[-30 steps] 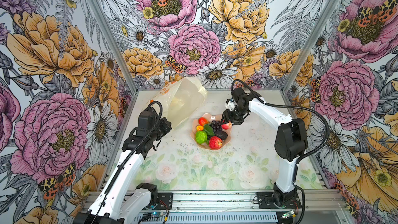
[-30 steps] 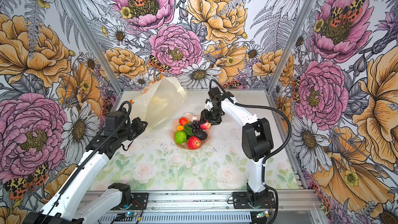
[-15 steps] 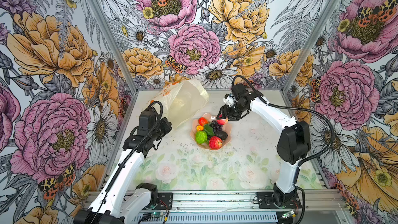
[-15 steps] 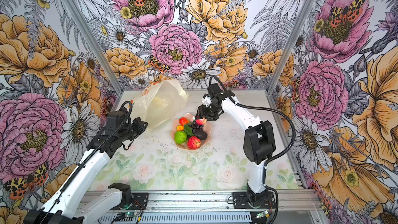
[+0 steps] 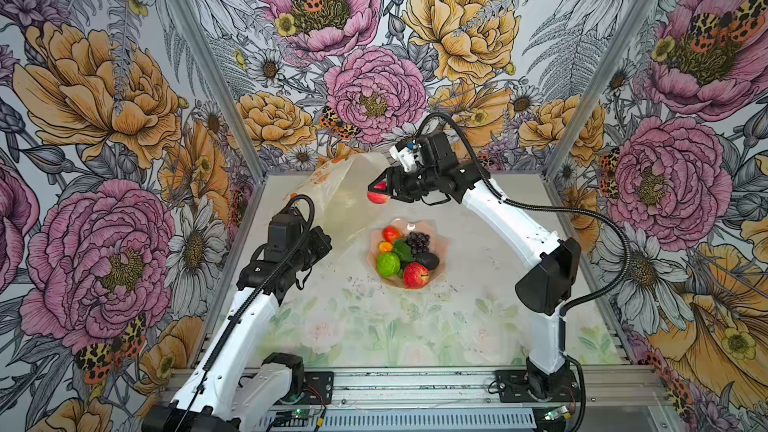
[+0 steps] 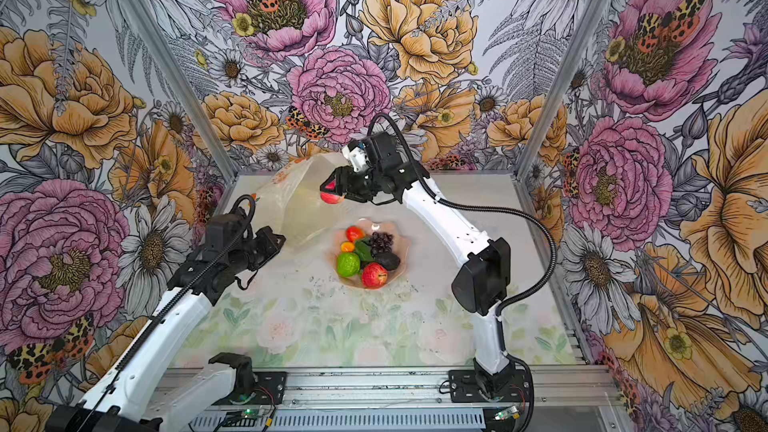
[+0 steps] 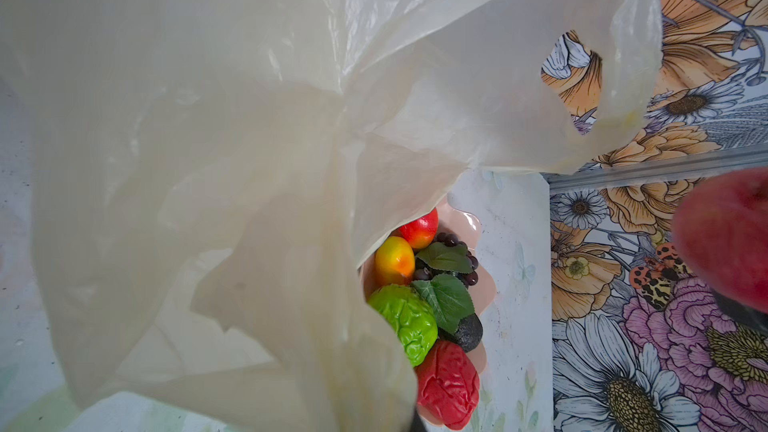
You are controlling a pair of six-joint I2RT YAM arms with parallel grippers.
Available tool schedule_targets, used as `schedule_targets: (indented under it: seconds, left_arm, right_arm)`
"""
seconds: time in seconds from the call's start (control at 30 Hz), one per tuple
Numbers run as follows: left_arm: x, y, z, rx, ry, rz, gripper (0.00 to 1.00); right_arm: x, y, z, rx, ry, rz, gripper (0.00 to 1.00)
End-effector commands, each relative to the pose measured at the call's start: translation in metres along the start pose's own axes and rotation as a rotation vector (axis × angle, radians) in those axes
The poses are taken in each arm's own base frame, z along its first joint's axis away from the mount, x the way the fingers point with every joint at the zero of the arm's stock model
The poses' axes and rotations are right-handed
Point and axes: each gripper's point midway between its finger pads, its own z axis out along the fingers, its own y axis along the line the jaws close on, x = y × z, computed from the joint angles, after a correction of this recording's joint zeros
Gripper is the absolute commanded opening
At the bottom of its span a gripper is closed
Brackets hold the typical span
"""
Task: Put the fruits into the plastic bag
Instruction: 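Lift the red apple with the right gripper and carry it into the bag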
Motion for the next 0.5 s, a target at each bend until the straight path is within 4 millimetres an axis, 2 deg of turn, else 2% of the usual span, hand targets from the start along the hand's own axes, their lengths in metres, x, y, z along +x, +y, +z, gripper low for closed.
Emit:
schedule_targets:
  seconds: [0.0,0.2,0.33,0.47]
  left_arm:
    - [0.0,-0.01,-0.006,0.036,-0.013,-0.003,0.0]
    - [0.002,-0.016,-0.008,0.052,-0.017,-0.017,0.0]
    - [0.008,-0.022,-0.003,0.059,-0.004,-0.012,0.0]
    - [0.014,-0.028,0.001,0.068,0.01,-0.006,0.0]
  right_arm:
    - [-0.003,-0.015,0.032,0.003,0.023,0.059,0.57]
    - [-0.01,-0.029,0.074,-0.003,0.038,0.106,0.57]
    - [-0.006,-0.051,0.099,0.026,0.054,0.159,0.56]
    - [-0.003,-0.075,0.115,0.071,0.055,0.2,0.57]
